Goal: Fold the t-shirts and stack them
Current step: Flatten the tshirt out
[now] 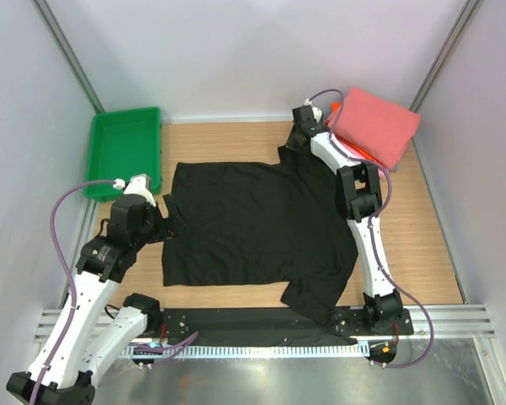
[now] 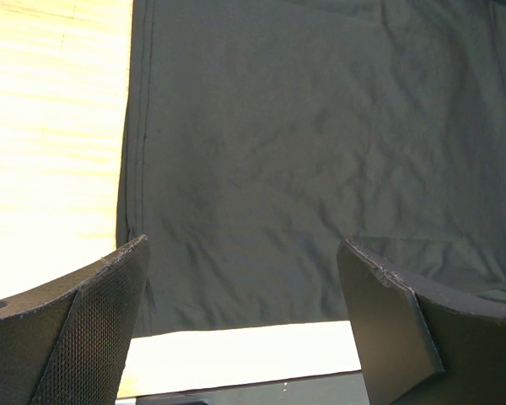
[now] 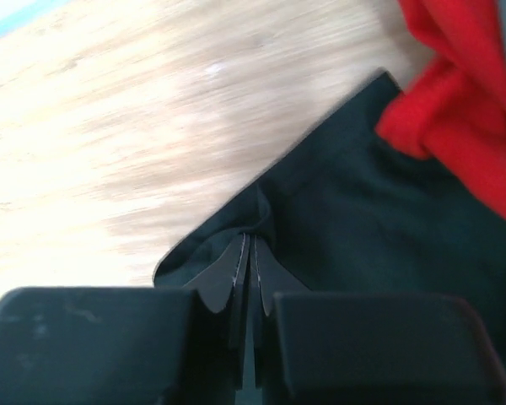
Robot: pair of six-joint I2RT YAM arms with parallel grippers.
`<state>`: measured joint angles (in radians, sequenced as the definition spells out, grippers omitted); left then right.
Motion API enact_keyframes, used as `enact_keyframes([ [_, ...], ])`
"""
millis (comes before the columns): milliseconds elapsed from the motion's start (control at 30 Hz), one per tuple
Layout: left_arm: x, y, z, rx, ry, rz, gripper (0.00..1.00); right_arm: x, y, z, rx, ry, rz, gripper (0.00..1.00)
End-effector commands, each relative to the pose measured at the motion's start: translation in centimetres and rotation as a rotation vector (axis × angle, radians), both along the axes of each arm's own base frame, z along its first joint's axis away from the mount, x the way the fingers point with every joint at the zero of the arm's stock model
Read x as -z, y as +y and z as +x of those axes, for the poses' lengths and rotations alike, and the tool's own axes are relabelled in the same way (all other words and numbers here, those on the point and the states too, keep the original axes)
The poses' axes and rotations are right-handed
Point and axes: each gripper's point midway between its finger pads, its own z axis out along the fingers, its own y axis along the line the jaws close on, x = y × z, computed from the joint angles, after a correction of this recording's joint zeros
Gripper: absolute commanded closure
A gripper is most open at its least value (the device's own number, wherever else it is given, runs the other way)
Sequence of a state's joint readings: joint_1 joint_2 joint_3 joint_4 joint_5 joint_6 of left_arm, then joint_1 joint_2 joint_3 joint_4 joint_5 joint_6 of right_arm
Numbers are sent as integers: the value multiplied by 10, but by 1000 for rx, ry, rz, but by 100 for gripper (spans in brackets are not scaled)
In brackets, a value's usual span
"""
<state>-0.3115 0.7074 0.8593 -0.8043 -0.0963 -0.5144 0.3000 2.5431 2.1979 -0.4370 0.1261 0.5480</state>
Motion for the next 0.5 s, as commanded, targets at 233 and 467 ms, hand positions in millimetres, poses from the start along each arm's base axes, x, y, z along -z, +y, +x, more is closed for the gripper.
enact_keyframes([
  [233,-3,5,7,-18,-25,15,8,7,21,18,-51,-40,76,90],
  [467,-3,6,7,-23,-26,18,8,-86,31,42,-111,-227,103,64],
])
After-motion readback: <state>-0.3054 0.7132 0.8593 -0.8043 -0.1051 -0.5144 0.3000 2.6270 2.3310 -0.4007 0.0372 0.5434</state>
